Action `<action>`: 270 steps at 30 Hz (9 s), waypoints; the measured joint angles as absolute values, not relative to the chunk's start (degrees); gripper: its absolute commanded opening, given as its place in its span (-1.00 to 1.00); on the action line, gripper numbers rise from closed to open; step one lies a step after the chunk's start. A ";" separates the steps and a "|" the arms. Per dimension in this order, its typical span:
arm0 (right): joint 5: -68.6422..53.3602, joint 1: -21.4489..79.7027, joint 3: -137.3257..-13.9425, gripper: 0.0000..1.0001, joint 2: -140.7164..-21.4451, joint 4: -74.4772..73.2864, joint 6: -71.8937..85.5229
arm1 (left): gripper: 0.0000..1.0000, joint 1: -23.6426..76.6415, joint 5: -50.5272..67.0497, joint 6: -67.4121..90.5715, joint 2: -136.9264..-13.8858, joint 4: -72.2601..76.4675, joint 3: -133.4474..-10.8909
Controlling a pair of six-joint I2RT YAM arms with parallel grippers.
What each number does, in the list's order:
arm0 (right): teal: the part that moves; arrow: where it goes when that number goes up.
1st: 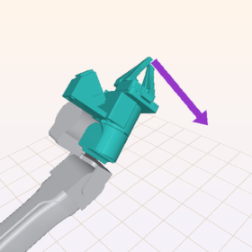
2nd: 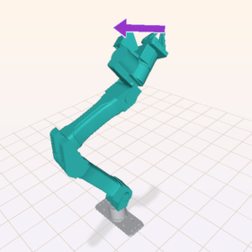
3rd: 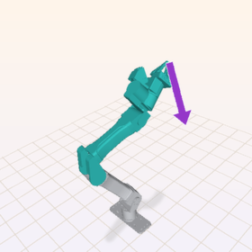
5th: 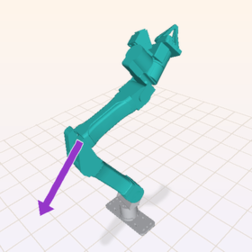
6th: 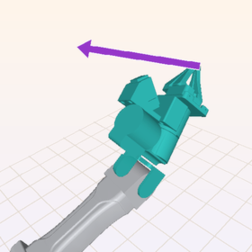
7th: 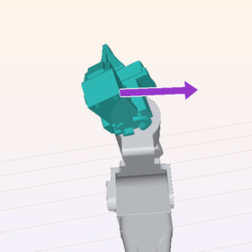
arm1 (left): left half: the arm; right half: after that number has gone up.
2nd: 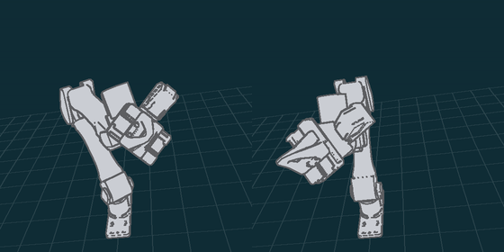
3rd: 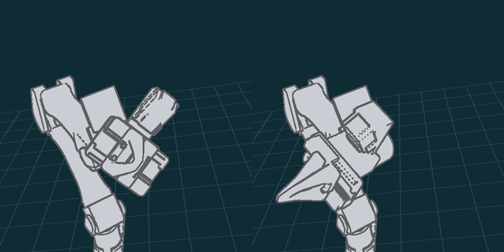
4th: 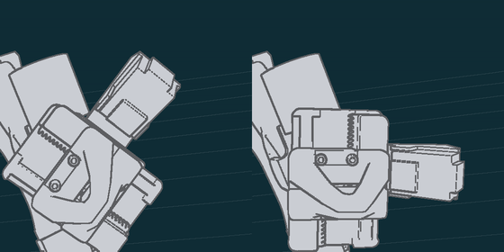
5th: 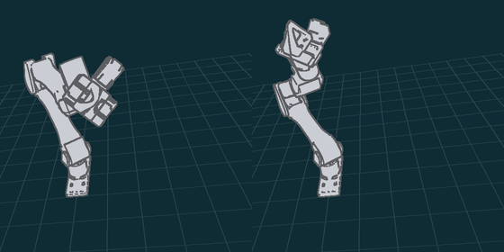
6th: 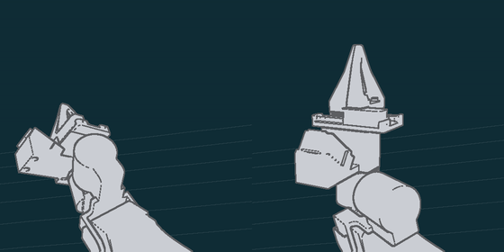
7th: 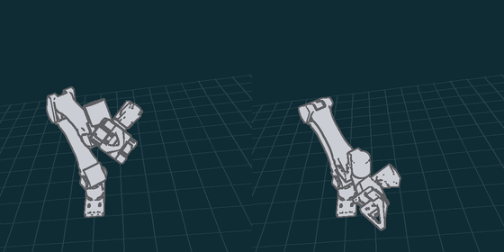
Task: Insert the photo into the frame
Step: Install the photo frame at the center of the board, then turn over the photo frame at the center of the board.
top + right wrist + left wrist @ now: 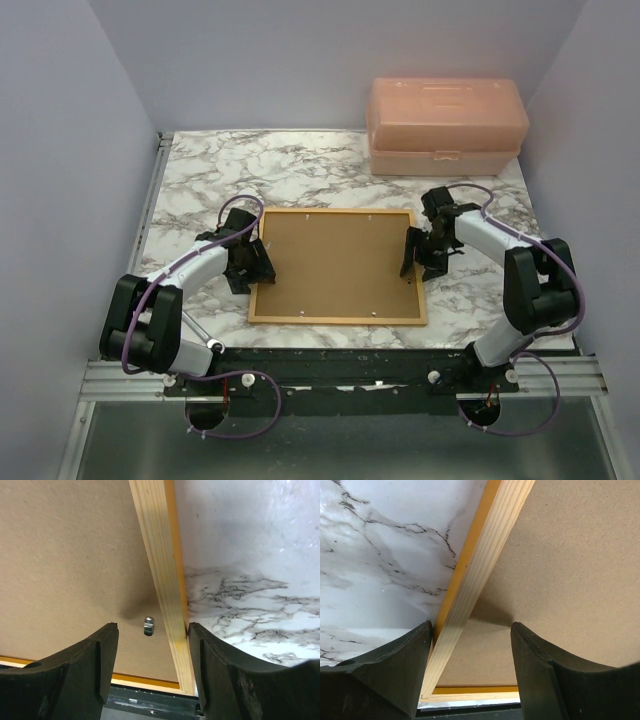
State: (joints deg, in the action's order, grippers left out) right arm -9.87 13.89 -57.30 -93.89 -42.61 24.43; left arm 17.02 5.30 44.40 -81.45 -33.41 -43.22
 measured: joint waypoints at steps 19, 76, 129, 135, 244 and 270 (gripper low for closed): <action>2.04 17.89 -57.01 -0.99 -94.06 -46.39 23.46 | 0.27 17.02 5.69 44.38 -81.56 -33.12 -43.22; -2.66 13.34 -55.05 0.71 -90.76 -45.87 28.40 | 0.39 22.57 3.05 44.45 -88.66 -36.16 -55.66; -5.23 12.73 -55.22 0.70 -93.12 -44.16 27.33 | 0.27 21.02 -1.96 39.48 -99.55 -35.83 -65.76; -5.48 12.73 -55.22 0.70 -93.38 -43.86 27.33 | 0.20 21.02 -2.24 39.70 -102.72 -35.81 -67.75; -14.92 27.73 -50.28 0.24 -91.29 -39.13 34.39 | 0.97 44.21 1.74 39.57 -58.13 -30.70 -48.56; -14.46 29.41 -60.01 -0.99 -94.94 -46.54 30.72 | 0.97 56.64 -11.88 22.59 -62.72 -36.58 -54.74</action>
